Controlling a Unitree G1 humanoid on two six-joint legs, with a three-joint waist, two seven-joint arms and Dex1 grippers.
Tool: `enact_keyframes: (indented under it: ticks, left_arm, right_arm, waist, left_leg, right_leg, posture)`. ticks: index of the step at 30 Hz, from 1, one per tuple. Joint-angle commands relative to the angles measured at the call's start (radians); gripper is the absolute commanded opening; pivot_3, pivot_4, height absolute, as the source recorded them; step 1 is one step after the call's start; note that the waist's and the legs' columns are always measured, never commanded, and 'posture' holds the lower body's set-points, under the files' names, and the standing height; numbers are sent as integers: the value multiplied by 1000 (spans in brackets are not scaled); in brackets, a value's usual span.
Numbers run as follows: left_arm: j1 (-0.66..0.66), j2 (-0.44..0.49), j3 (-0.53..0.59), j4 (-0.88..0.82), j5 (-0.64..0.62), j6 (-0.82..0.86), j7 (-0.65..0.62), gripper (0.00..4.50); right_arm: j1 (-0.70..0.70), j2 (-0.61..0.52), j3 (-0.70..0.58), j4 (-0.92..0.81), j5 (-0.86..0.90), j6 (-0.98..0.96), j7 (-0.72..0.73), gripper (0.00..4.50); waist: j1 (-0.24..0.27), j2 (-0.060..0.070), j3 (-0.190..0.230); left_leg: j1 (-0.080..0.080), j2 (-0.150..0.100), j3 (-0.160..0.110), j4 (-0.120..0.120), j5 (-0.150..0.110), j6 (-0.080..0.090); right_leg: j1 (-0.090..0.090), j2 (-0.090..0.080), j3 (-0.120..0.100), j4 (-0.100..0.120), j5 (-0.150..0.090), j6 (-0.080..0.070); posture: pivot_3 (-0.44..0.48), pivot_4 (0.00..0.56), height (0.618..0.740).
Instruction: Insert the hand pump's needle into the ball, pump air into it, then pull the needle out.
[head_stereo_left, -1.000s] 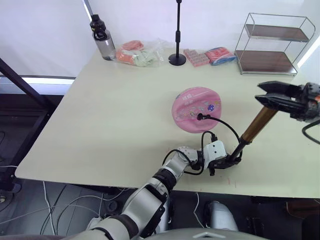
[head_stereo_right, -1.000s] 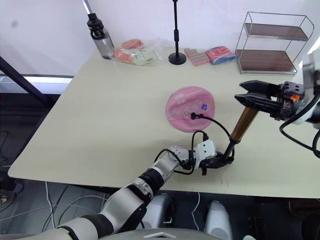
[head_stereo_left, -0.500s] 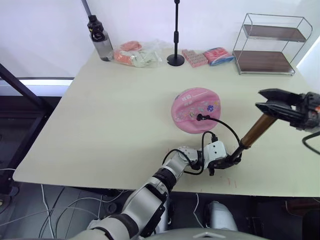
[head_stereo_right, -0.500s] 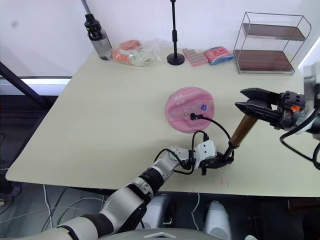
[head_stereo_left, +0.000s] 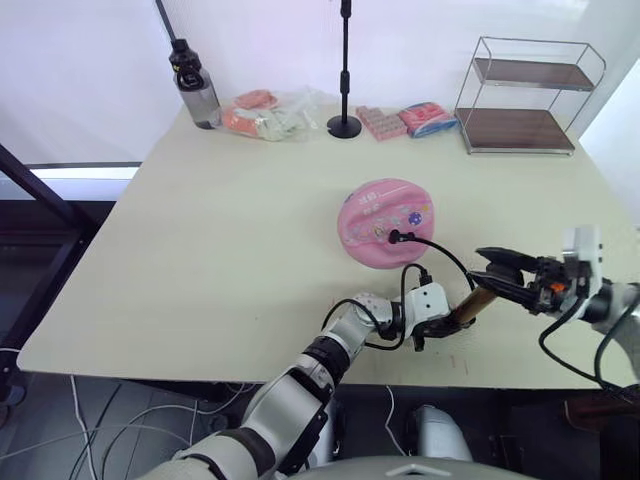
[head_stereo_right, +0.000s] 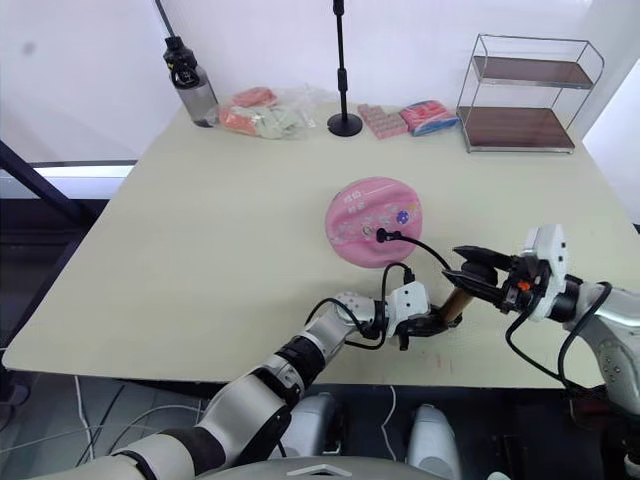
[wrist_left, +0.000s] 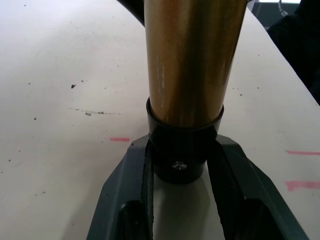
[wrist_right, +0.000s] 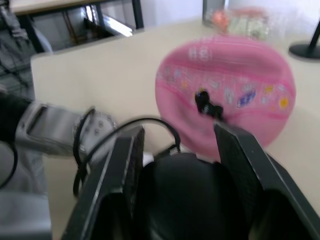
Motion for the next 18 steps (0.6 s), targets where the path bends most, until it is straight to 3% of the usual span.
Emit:
enact_keyframes:
  ticks: [1,8,18]
  left_arm:
    - [27,15,-33,42,43,46,-20,1072]
    - [20,25,-29,39,44,55,-29,1072]
    - [12,32,-24,42,47,61,-52,1072]
  right_arm:
    - [46,-10,42,50,-66,-8,25,1706]
    - [-49,-79,-71,-20,57,73,19,1706]
    - [-288,-274,-317,-56,420,364,-27,1706]
  waist:
    - [0,-2,-2]
    - [0,-2,-1]
    - [3,4,2]
  left_leg:
    - [1,0,0,0,-1,0]
    - [1,-1,9,0,-5,3]
    - [0,-3,15,0,-13,0]
  right_leg:
    - [0,0,0,0,0,0]
    - [-5,-8,1,-1,2,3]
    - [-12,-12,-3,-5,6,7]
  posture:
    - [0,150,740]
    - [0,150,740]
    - [0,150,740]
